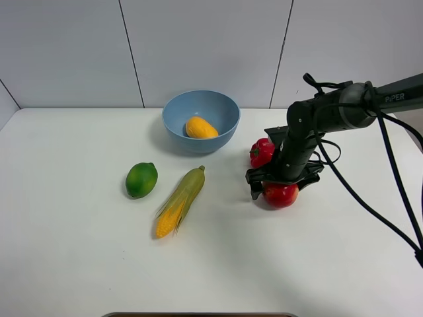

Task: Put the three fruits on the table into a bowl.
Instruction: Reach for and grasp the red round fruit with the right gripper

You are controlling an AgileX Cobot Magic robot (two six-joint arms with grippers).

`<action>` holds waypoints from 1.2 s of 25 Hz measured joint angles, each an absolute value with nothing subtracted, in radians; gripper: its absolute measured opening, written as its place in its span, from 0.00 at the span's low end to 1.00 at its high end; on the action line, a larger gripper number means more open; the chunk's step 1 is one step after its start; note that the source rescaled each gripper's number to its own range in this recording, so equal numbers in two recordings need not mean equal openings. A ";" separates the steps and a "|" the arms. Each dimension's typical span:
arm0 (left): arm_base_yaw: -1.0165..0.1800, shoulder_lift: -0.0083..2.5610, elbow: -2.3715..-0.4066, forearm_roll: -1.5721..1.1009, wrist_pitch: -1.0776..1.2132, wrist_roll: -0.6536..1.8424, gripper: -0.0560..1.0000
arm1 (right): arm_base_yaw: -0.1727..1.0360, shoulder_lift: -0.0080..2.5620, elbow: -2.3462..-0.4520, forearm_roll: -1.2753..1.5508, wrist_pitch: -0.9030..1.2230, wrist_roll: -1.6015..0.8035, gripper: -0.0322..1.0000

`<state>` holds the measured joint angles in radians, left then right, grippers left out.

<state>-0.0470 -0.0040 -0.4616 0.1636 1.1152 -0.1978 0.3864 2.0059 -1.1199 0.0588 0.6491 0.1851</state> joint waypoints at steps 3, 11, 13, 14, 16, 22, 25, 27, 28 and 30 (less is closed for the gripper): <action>-0.047 -0.004 -0.462 0.164 1.115 -0.198 1.00 | 0.386 2.006 -1.120 0.058 0.649 0.185 1.00; -0.047 -0.004 -0.462 0.164 1.115 -0.198 1.00 | 0.386 2.006 -1.120 0.058 0.651 0.185 1.00; -0.047 -0.004 -0.462 0.164 1.115 -0.198 1.00 | 0.386 2.006 -1.120 0.058 0.658 0.185 1.00; -0.047 -0.004 -0.462 0.164 1.115 -0.198 1.00 | 0.386 2.006 -1.120 0.058 0.663 0.185 1.00; -0.047 -0.004 -0.462 0.164 1.115 -0.198 1.00 | 0.386 2.006 -1.120 0.058 0.671 0.185 1.00; -0.047 -0.004 -0.462 0.164 1.115 -0.198 1.00 | 0.386 2.006 -1.120 0.056 0.673 0.185 1.00; -0.047 -0.004 -0.462 0.164 1.115 -0.198 1.00 | 0.386 2.006 -1.120 0.055 0.673 0.185 1.00; -0.047 -0.004 -0.462 0.164 1.115 -0.198 1.00 | 0.386 2.007 -1.120 0.055 0.673 0.185 1.00; -0.047 -0.004 -0.462 0.164 1.115 -0.198 1.00 | 0.386 2.010 -1.120 0.055 0.675 0.185 1.00; -0.047 -0.004 -0.462 0.164 1.115 -0.198 1.00 | 0.386 2.018 -1.120 0.055 0.676 0.185 1.00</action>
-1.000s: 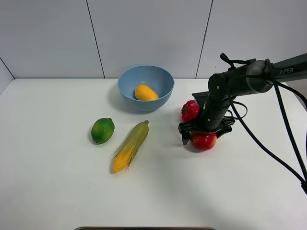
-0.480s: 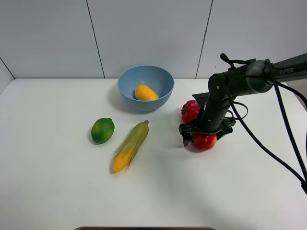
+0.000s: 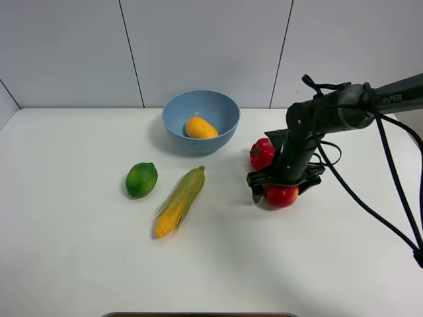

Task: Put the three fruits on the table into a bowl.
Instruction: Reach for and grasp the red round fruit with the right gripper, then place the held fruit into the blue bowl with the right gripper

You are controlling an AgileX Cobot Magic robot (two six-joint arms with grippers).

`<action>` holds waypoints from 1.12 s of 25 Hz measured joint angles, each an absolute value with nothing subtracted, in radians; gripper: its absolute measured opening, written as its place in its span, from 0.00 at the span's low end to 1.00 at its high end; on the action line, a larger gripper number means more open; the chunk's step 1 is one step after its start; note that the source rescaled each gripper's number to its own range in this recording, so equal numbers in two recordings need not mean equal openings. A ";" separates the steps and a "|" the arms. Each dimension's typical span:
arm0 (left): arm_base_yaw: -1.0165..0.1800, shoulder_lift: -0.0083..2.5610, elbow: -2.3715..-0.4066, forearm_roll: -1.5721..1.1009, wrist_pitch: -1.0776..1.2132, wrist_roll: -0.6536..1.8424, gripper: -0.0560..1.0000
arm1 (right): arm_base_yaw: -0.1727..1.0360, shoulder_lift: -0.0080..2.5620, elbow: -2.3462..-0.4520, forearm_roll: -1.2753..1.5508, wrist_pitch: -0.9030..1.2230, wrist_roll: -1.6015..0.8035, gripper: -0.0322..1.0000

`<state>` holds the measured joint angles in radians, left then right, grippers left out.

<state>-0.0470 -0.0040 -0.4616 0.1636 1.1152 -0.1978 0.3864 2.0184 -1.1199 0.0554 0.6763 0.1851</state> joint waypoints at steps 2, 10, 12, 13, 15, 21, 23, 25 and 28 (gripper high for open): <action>-0.047 -0.004 -0.462 0.164 1.115 -0.198 1.00 | 0.386 2.038 -1.120 0.055 0.681 0.185 1.00; -0.047 -0.004 -0.462 0.164 1.116 -0.198 1.00 | 0.386 2.039 -1.122 0.055 0.665 0.182 1.00; -0.047 -0.004 -0.462 0.164 1.116 -0.198 1.00 | 0.386 2.039 -1.122 0.055 0.665 0.181 1.00; -0.047 -0.004 -0.462 0.164 1.116 -0.198 1.00 | 0.386 2.039 -1.122 0.055 0.665 0.181 1.00; -0.047 -0.004 -0.462 0.164 1.116 -0.198 1.00 | 0.386 2.039 -1.122 0.055 0.665 0.181 1.00; -0.047 -0.004 -0.462 0.164 1.116 -0.198 1.00 | 0.386 2.040 -1.122 0.055 0.665 0.181 0.71; -0.047 -0.004 -0.462 0.164 1.116 -0.198 1.00 | 0.386 2.040 -1.122 0.055 0.666 0.181 0.43; -0.047 -0.004 -0.462 0.164 1.116 -0.198 1.00 | 0.386 2.040 -1.122 0.055 0.666 0.181 0.43; -0.047 -0.004 -0.462 0.164 1.116 -0.198 1.00 | 0.386 2.040 -1.122 0.055 0.666 0.181 0.43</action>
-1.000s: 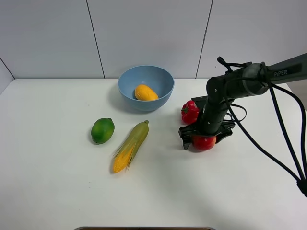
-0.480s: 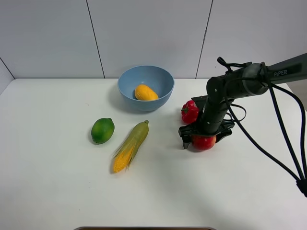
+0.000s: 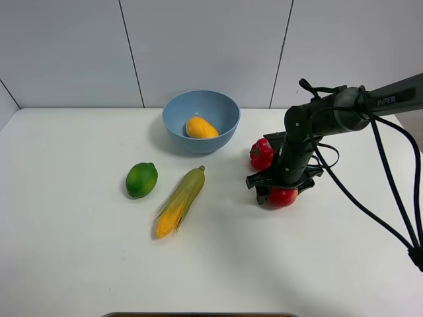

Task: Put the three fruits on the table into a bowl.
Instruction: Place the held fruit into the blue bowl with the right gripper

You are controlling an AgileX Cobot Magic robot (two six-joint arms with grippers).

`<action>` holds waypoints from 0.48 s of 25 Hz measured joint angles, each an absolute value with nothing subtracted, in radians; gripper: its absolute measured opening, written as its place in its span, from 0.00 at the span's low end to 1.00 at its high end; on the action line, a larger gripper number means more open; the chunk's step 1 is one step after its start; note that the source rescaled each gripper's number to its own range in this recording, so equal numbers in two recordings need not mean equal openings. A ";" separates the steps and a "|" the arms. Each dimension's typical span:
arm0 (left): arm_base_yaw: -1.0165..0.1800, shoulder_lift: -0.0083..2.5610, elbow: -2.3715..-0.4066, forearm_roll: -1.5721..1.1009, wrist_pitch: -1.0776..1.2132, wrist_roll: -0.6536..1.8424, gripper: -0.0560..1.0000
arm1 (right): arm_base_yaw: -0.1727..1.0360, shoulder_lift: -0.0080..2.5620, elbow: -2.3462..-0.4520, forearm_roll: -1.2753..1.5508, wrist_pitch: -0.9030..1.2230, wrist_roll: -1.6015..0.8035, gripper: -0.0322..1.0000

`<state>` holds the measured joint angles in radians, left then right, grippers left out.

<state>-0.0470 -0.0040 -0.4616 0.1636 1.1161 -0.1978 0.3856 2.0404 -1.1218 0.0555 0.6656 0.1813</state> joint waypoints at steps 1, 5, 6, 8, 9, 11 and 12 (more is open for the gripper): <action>-0.047 -0.004 -0.462 0.164 1.116 -0.198 1.00 | 0.386 2.040 -1.122 0.055 0.666 0.181 0.43; -0.047 -0.004 -0.462 0.164 1.116 -0.198 1.00 | 0.386 2.040 -1.122 0.055 0.666 0.181 0.43; -0.047 -0.004 -0.462 0.164 1.116 -0.198 1.00 | 0.386 2.040 -1.122 0.055 0.666 0.181 0.43; -0.047 -0.004 -0.462 0.164 1.116 -0.198 1.00 | 0.386 2.040 -1.122 0.055 0.666 0.181 0.43; -0.047 -0.004 -0.462 0.164 1.116 -0.198 1.00 | 0.386 2.040 -1.122 0.055 0.666 0.181 0.43; -0.047 -0.004 -0.462 0.164 1.116 -0.198 1.00 | 0.386 2.040 -1.122 0.055 0.666 0.181 0.43; -0.047 -0.004 -0.462 0.164 1.116 -0.198 1.00 | 0.386 2.040 -1.122 0.055 0.666 0.181 0.43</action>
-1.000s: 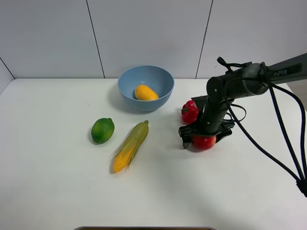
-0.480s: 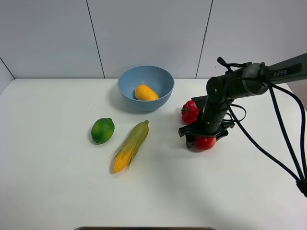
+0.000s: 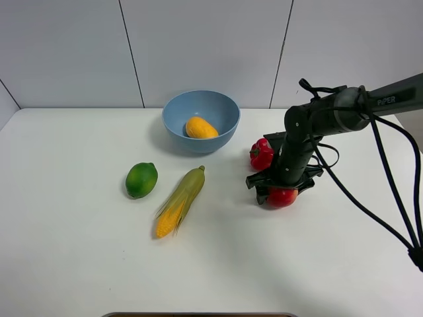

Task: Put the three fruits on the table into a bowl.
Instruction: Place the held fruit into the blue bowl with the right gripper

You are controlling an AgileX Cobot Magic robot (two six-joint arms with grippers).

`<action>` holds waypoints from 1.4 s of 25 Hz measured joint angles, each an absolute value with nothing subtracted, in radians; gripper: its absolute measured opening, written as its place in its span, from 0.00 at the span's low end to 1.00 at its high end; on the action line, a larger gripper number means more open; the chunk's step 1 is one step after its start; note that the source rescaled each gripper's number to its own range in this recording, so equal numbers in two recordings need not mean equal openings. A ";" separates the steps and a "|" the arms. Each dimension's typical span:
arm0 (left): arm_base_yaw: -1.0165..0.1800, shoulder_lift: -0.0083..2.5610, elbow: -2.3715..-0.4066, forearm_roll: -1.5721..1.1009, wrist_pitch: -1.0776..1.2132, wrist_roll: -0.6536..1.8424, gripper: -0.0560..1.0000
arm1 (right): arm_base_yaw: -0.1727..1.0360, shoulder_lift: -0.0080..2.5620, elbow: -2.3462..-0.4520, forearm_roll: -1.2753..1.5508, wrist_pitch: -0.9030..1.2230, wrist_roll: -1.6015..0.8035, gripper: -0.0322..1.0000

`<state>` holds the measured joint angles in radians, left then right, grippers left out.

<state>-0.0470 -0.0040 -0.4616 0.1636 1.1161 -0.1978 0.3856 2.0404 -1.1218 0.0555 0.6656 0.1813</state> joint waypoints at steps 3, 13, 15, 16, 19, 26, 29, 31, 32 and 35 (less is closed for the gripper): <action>-0.047 -0.004 -0.462 0.164 1.116 -0.198 1.00 | 0.386 2.040 -1.122 0.055 0.666 0.181 0.43; -0.047 -0.004 -0.462 0.164 1.116 -0.198 1.00 | 0.386 2.040 -1.122 0.055 0.666 0.181 0.43; -0.047 -0.004 -0.462 0.164 1.116 -0.198 1.00 | 0.386 2.040 -1.122 0.053 0.666 0.181 0.43; -0.047 -0.004 -0.462 0.164 1.116 -0.198 1.00 | 0.386 2.040 -1.122 0.052 0.666 0.181 0.43; -0.047 -0.004 -0.462 0.164 1.116 -0.198 1.00 | 0.386 2.037 -1.122 0.046 0.666 0.181 0.43; -0.047 -0.004 -0.462 0.164 1.115 -0.198 1.00 | 0.386 1.982 -1.122 0.033 0.676 0.181 0.43; -0.047 -0.004 -0.462 0.164 1.115 -0.198 1.00 | 0.386 1.943 -1.122 0.029 0.695 0.181 0.43; -0.047 -0.004 -0.462 0.164 1.115 -0.198 1.00 | 0.386 1.915 -1.122 0.028 0.708 0.182 0.43; -0.047 -0.004 -0.462 0.164 1.115 -0.198 1.00 | 0.386 1.900 -1.122 0.022 0.717 0.182 0.43; -0.047 -0.004 -0.462 0.164 1.115 -0.198 1.00 | 0.387 1.845 -1.122 0.008 0.747 0.183 0.43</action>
<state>-0.0470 -0.0040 -0.4616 0.1636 1.1153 -0.1978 0.3867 1.8447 -1.1218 0.0075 0.7467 0.1833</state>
